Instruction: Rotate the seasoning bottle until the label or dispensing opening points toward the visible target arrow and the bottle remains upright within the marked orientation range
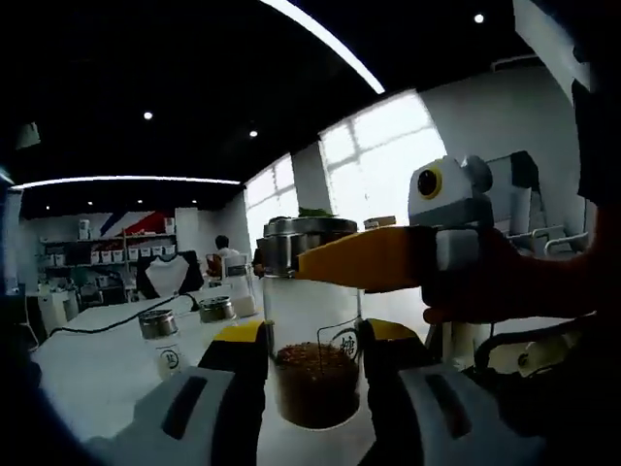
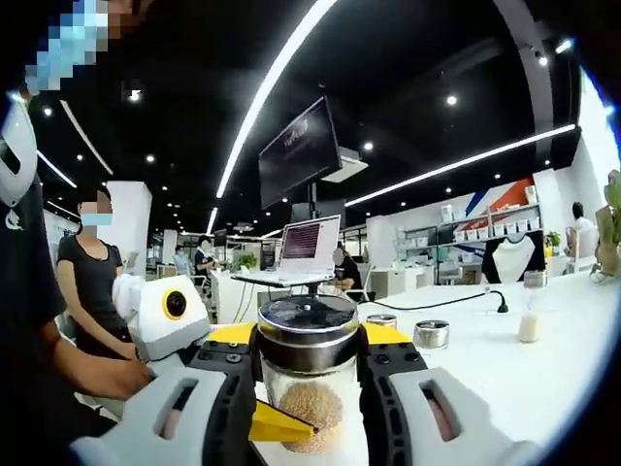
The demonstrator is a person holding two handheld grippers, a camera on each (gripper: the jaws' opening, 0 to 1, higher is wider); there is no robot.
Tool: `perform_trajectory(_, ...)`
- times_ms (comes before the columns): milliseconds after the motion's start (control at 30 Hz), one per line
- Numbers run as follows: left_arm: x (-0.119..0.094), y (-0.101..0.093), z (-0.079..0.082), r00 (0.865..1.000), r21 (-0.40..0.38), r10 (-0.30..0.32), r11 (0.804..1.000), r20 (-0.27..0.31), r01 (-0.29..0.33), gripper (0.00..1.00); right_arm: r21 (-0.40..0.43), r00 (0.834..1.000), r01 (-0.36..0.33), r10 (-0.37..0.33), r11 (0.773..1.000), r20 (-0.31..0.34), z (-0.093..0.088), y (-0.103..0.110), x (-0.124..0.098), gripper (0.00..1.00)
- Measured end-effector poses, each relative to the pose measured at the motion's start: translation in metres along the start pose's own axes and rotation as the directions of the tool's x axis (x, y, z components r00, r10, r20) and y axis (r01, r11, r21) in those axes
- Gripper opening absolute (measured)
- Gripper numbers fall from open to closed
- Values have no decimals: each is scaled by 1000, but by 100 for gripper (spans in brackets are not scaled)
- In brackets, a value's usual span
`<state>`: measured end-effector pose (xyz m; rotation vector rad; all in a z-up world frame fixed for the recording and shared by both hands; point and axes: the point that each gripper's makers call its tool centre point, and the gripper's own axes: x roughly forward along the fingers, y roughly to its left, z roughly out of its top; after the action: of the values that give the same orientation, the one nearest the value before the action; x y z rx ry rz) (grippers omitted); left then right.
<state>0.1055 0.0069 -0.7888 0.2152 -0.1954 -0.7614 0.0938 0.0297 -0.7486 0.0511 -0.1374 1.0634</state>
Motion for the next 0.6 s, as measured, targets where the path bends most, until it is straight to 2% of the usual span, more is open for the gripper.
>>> perform_trajectory(33,1,2,1,999,38,40,998,-9,-40,40,-10,1000,31,-31,999,2,1,-2,2,40)
perform_trajectory(100,3,3,3,996,54,84,995,-7,-84,40,0,996,92,-92,996,13,4,-7,4,40)
perform_trajectory(167,5,2,3,993,17,117,993,2,-117,40,17,988,151,-151,988,19,4,-12,6,41)
perform_trajectory(267,7,4,-1,989,-17,147,989,-4,-147,40,25,979,201,-202,979,11,-1,-15,7,41)
perform_trajectory(600,4,10,-4,985,-74,171,982,-9,-171,40,27,979,205,-205,978,-21,-8,-17,7,39)
